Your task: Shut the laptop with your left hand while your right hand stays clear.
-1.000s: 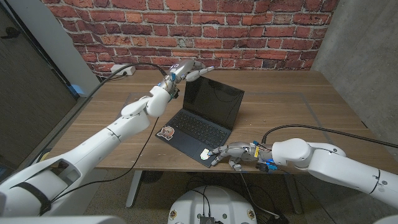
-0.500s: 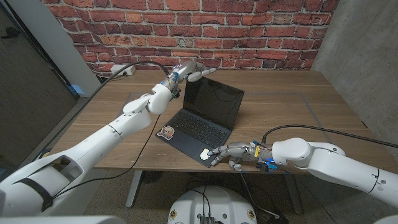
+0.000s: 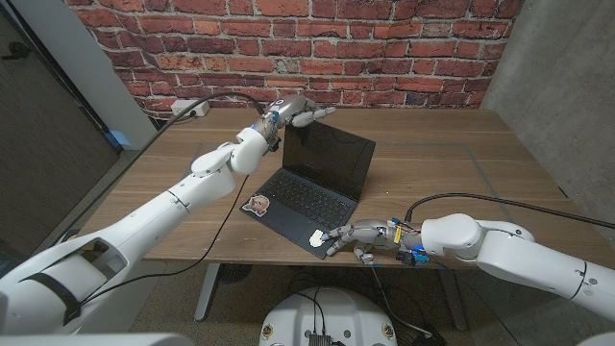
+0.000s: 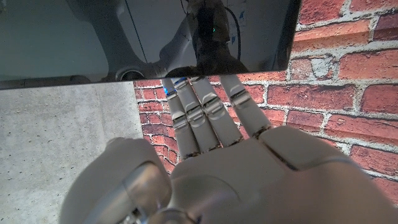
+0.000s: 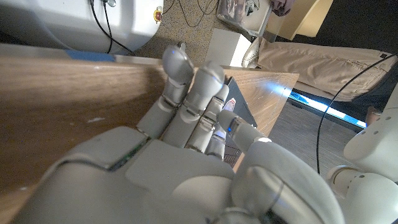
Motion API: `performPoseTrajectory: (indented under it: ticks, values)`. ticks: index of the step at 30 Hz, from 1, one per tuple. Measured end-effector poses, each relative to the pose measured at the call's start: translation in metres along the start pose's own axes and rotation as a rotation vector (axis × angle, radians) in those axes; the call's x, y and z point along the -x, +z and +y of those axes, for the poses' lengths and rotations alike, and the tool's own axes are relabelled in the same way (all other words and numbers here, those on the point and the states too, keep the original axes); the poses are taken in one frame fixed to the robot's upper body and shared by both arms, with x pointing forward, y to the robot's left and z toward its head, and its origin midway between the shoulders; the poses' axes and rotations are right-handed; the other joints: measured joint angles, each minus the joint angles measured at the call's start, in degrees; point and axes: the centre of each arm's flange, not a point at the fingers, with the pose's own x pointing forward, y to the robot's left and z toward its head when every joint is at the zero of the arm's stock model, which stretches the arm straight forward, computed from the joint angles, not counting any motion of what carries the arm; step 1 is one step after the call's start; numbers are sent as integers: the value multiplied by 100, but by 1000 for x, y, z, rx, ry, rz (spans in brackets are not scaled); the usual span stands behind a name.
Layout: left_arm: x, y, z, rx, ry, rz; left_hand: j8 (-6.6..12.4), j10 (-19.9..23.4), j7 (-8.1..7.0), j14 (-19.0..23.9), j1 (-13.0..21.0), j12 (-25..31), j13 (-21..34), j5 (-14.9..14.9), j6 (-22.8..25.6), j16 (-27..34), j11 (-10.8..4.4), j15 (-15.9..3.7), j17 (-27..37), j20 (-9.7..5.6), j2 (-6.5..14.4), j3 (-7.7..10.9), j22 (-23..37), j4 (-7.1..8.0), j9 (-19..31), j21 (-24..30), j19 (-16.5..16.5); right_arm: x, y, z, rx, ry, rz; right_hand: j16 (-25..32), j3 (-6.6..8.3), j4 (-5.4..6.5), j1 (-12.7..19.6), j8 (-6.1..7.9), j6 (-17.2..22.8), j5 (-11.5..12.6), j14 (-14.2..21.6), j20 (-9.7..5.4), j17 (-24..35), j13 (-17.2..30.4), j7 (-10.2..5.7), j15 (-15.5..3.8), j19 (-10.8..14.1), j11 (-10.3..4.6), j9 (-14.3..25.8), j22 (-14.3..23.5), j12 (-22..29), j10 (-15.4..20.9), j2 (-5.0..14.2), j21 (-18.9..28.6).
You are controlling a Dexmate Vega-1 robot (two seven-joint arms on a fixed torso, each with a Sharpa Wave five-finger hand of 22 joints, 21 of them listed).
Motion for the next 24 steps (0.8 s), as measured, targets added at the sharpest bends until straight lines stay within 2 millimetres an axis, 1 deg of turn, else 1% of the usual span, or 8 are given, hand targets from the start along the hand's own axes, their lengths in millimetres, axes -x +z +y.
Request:
performPoseTrajectory:
  ticks: [2, 8, 9, 11, 14, 15, 18, 24]
  values:
    - [0, 1, 0, 0, 0, -2, 0, 74, 14, 84, 1, 79, 41, 0, 25, 36, -14, 23, 42, -48, 1, 0, 0, 0, 14, 23, 48, 0, 0, 0, 0, 0, -1, 0, 0, 0, 0, 1, 0, 0, 0, -20, -19, 0, 0, 0, 20, 0, 0, 41, 0, 0, 0, 31]
    - [3, 3, -1, 9, 0, -3, 0, 218, 23, 158, 31, 232, 141, 0, 125, 101, -35, 68, 130, -90, 29, -2, 0, -3, 14, 55, 130, 0, -1, -1, -1, -2, 0, 19, 0, 0, 0, 23, 0, 35, 0, -19, 5, 1, 0, 0, 20, 0, 5, 112, 0, 0, 0, 56]
    - [3, 3, -1, 12, 1, -2, 0, 235, 28, 177, 31, 254, 147, 0, 132, 111, -33, 78, 148, -109, 29, -17, 0, -18, 13, 55, 154, 0, -1, -1, -1, -3, 0, 35, 0, 0, 0, 23, 1, 35, 0, 1, 19, 2, 0, 0, 42, 0, 5, 136, 1, 0, 0, 81]
    - [4, 4, -2, 19, 1, -1, 0, 246, 25, 185, 32, 283, 174, 0, 147, 146, -24, 82, 175, -138, 28, -24, 0, -25, 33, 55, 201, -1, -1, -1, -2, -3, 0, 52, 35, 0, 0, 38, 1, 55, 0, -29, 38, 4, 1, 0, 72, 17, 5, 178, 2, 18, 0, 91]
    - [6, 5, -2, 28, 1, 0, 0, 249, 39, 286, 62, 298, 215, 0, 163, 152, -24, 81, 207, -139, -2, -24, 0, -25, 41, 55, 201, -1, -1, -1, -2, -4, 1, 52, 56, 8, 0, 33, 1, 55, 0, -29, 0, 5, 1, 0, 72, 30, 6, 181, 2, 31, 0, 91]
    - [7, 5, -3, 32, -2, 1, 0, 249, 39, 346, 62, 298, 225, 0, 163, 165, -24, 42, 217, -139, -2, -24, 0, -25, 40, 55, 201, -1, -1, -1, -2, -6, 1, 51, 56, 8, 0, 23, 2, 55, 0, -29, -6, 7, 0, 0, 72, 30, 6, 175, 2, 31, 0, 91]
    - [9, 6, -6, 39, -11, 4, 0, 246, 39, 333, 62, 298, 253, 0, 163, 180, -23, -12, 239, -136, -2, -24, 0, -25, 41, 55, 198, -2, -2, -1, -3, -9, 3, 51, 56, 8, 0, 17, 4, 55, 0, -29, -3, 12, 1, 0, 72, 60, 6, 144, 2, 62, 0, 66]
    - [14, 6, -12, 59, -28, 17, -40, 88, 39, 277, 63, 340, 323, 0, 161, 197, -13, -23, 311, -95, -3, -24, -1, -25, 50, 39, 156, -2, -3, -1, -8, -22, 9, 39, 56, 8, 0, 17, 44, 77, 0, -29, -38, 14, 21, 0, 72, 70, 7, 186, 7, 72, 0, 79]
